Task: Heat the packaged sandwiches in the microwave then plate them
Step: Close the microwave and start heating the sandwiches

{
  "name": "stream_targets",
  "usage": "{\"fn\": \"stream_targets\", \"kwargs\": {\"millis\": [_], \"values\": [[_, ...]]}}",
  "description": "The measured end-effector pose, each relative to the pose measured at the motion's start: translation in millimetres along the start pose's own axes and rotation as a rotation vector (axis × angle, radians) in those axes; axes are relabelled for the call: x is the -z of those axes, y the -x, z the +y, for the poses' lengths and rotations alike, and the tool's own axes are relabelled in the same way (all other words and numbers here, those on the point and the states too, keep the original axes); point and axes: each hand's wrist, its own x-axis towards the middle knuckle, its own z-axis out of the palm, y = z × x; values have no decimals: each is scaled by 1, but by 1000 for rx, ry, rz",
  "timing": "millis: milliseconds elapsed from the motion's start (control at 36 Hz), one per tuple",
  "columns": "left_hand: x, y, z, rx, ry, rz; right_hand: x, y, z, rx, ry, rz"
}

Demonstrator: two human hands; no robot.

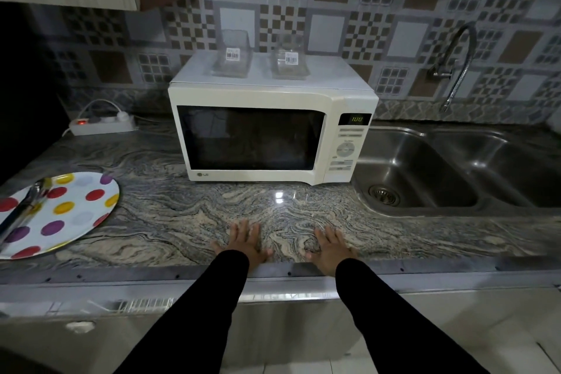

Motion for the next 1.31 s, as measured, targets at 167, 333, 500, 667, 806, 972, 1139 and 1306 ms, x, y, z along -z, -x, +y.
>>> {"fn": "stream_targets", "kwargs": {"millis": [167, 333, 500, 667, 806, 972, 1139, 1306], "values": [[5, 1, 0, 0, -11, -28, 1, 0, -2, -17, -4, -14], [5, 0, 0, 4, -32, -35, 2, 0, -3, -28, -7, -23], [7, 0, 1, 5, -40, -44, 4, 0, -3, -35, -5, -33], [6, -2, 1, 7, -38, -47, 4, 0, -4, -26, 1, -24], [6, -4, 0, 7, -44, -53, 4, 1, -3, -18, 0, -15], [4, -8, -1, 11, -50, -53, 4, 0, -3, -17, -8, -26], [2, -13, -1, 15, -69, -63, 4, 0, -3, -17, -15, -26], [2, -13, -1, 20, -64, -68, 4, 1, -3, -17, -9, -28]]}}
